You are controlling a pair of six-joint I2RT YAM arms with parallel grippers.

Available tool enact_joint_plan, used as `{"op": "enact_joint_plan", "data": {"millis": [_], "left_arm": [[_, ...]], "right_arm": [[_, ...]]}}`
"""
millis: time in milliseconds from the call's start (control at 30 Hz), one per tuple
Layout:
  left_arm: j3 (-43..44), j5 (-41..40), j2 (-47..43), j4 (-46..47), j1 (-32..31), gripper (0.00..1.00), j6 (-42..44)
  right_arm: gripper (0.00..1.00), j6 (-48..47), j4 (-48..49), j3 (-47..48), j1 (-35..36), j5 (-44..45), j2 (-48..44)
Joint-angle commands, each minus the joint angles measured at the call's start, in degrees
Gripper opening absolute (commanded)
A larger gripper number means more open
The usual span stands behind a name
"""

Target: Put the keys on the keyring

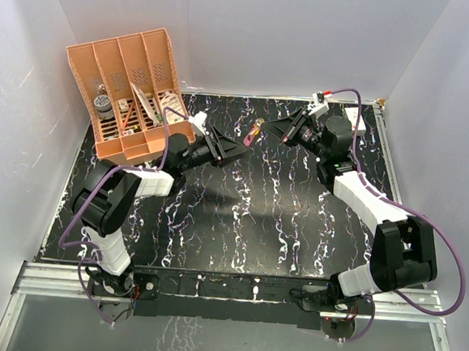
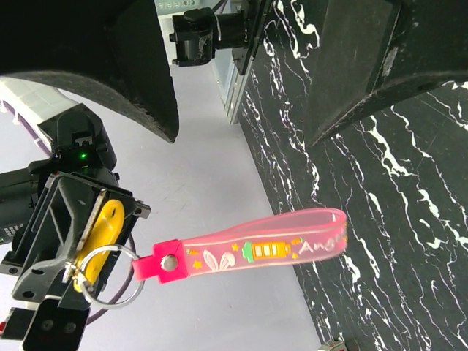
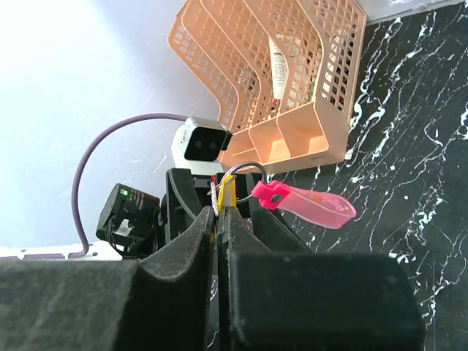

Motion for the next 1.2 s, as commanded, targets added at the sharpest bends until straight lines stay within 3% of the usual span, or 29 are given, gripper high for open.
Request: {"op": "enact_joint_plan", "data": {"millis": [0, 67, 167, 233, 367, 633, 867, 1167], "left_arm": [[0.37, -2.45, -1.40, 0.71, -1.50, 0.68, 2.17], [0.90, -4.26, -2.67, -3.63, -2.36, 0.69, 5.92], [1.38, -10.01, -5.82, -12.51, -4.71, 0.82, 15.68], [1.62, -15.34, -8.23, -17.43, -6.55, 0.97, 22.61], [1.26, -27.16, -11.76, -22.02, -10.59, 0.98, 35.64], [-7.08, -39.71, -11.57, -3.82, -15.84, 0.98, 51.35], [-10.32, -45.89, -6.51, 11.72, -17.11, 0.96, 55.95], [-8.74, -46.88, -1.62, 21.50, -17.20, 0.92, 59.14]], "right_arm": [[0.00, 1.90, 7.61, -0.76, 0.29, -0.87, -2.03], [0.00, 2.03, 7.49, -0.44, 0.28, -0.70, -1.87], [0.00, 2.29, 7.37, -0.27, 0.29, -0.69, -1.73], [0.00, 2.37, 7.46, -0.36, 0.28, -0.59, -1.91], [0.00, 2.06, 7.53, -0.72, 0.29, -0.52, -2.16], [0.00, 2.83, 8.76, -1.44, 0.28, -0.97, -2.44], [0.00, 5.02, 10.52, -2.15, 0.27, -1.91, -2.84], [0.00, 5.92, 10.98, -4.31, 0.29, -2.35, -4.18]]}}
